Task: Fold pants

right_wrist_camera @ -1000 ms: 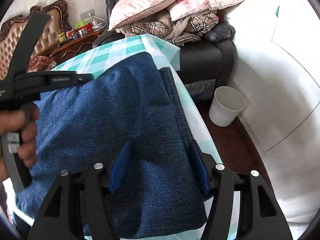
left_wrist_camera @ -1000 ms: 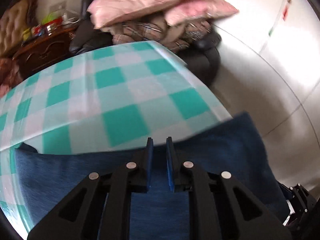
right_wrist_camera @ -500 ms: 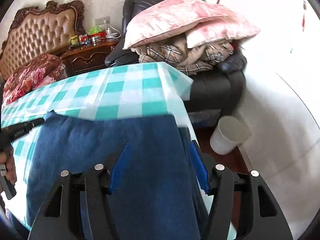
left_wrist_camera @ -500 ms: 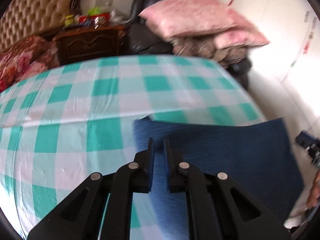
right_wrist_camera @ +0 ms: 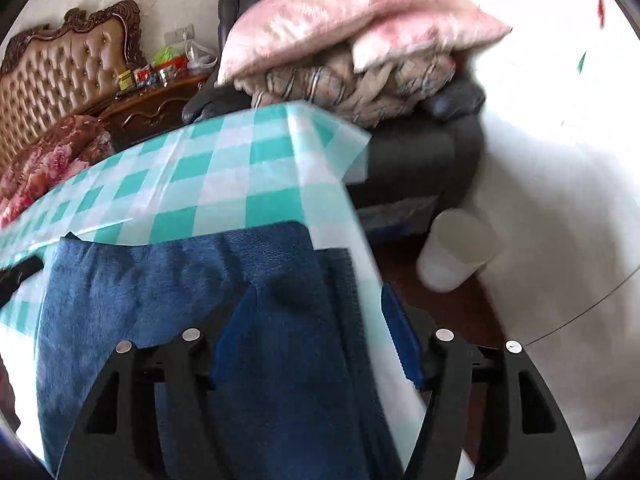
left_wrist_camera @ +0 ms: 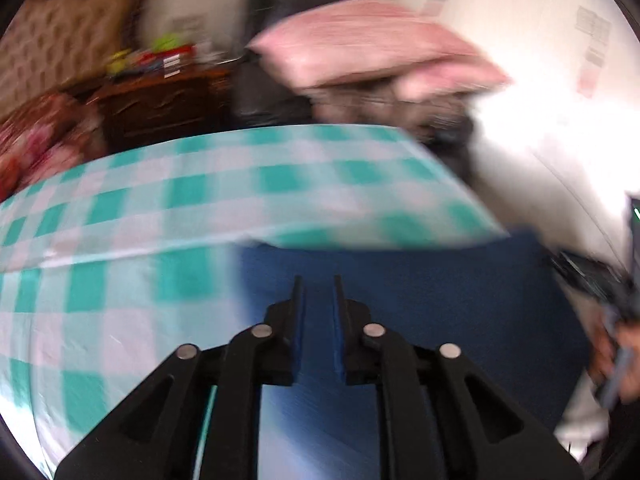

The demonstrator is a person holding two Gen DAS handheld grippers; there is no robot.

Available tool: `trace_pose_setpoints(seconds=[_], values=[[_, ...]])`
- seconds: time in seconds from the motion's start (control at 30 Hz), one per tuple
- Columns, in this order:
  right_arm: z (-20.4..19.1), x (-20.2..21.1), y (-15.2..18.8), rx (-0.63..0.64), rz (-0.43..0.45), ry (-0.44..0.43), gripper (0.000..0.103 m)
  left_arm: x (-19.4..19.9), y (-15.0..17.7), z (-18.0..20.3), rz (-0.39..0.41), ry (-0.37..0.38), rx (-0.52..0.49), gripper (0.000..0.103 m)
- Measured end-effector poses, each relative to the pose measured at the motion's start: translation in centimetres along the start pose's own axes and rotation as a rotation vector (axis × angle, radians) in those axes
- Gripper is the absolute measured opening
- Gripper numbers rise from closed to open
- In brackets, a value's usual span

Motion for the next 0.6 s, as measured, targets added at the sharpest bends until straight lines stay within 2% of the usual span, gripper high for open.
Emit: trace_pose_setpoints(seconds=[0.07, 0.17, 0.23, 0.27, 0.33, 0.4, 0.5, 0.6], values=[[-0.7, 2.3, 0.4, 0.01, 0.042, -0.009, 0.063, 1.5, 3.8, 3.4, -0.024, 0.019, -0.061, 0.023], [-2.2, 4.5, 2.5, 0.057, 0.043, 0.026, 0.064, 2.1, 9.3, 6.2, -0.104, 0.039, -0.071, 0.025], [-2.8, 5.0, 4.4, 0.072, 0.025, 0.046, 0.067, 2.0, 11.8, 6.6, -0.127, 0.002, -0.074, 0.041], [-3.0, 4.9, 5.3, 0.077, 0.004, 0.051, 0.067, 2.0, 12.8, 6.7, -0.123, -0.026, -0.093, 0.043], [-3.1, 4.2, 7.2, 0.081, -0.046, 0.067, 0.067, 2.7, 13.4, 6.7, -0.101, -0.083, -0.115, 0.046], [-3.1, 3.6, 8.4, 0.079, -0.081, 0.069, 0.068, 3.7, 13.4, 6.6, -0.09, -0.097, -0.094, 0.051], [-2.8, 3.6, 9.2, 0.058, -0.073, 0.065, 0.07, 5.1, 13.4, 6.4, -0.075, -0.11, -0.084, 0.065], [-2.8, 3.8, 9.5, 0.064, -0.076, 0.08, 0.07, 5.2, 14.2, 5.1, -0.104, -0.137, -0.06, 0.066]])
Point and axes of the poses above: each gripper's, at about its wrist camera, not at the fingertips, and x roughly against the way its jaws point, z to its right, y to its underside, the point moved 10 cm from there along -x, roughly the way its jaws point, and after that the axes turned 13 degrees about x, right-handed, at the moved point
